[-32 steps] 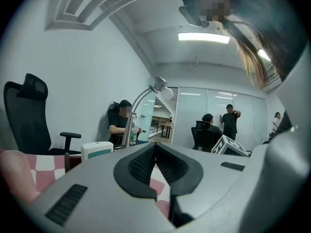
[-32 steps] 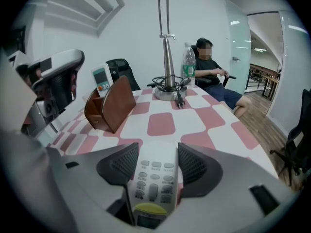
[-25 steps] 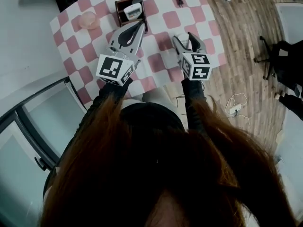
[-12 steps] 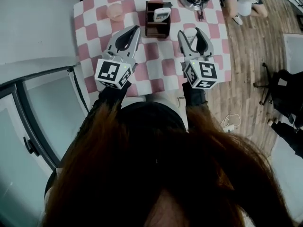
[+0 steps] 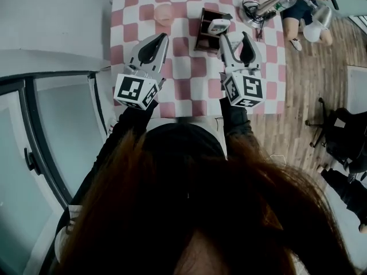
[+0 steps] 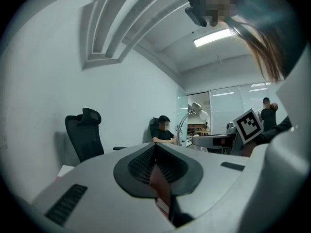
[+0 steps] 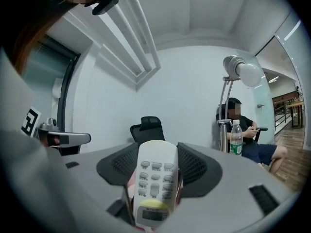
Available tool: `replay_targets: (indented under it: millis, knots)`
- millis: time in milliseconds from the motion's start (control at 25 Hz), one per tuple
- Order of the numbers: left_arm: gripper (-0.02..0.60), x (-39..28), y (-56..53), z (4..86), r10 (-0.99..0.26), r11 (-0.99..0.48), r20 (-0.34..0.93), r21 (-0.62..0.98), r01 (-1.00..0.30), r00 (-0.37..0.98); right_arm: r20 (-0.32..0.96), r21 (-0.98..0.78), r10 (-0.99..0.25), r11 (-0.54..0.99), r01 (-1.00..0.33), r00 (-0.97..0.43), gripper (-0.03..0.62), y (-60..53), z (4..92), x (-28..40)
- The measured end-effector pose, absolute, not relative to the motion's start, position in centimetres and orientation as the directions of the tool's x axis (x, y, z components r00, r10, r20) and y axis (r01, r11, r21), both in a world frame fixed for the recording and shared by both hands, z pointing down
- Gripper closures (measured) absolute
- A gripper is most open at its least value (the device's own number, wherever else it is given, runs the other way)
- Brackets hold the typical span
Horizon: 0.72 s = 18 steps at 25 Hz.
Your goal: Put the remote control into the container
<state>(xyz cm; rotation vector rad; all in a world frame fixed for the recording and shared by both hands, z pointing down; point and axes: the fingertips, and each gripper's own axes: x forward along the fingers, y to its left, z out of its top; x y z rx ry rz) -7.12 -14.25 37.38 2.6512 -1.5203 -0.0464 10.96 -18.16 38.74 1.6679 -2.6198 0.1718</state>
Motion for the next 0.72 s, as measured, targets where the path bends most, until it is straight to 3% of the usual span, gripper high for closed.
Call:
replay_targets:
  millis: [280, 720]
  knots:
    - [0.572, -9.1, -13.7, 37.9, -0.873, -0.481, 0.038, 0.092, -0.872, 0.486, 0.096, -0.099, -0.910, 0.394, -0.914, -0.403, 0.342, -20.0, 41.6, 9.5]
    - [0.572, -11.4, -13.5, 39.2, -0.865, -0.485, 0.082, 0.110, -0.867, 0.494, 0.010, -0.140, -0.962, 0.269, -0.953, -0.273, 0.342, -21.9, 43.8, 9.2]
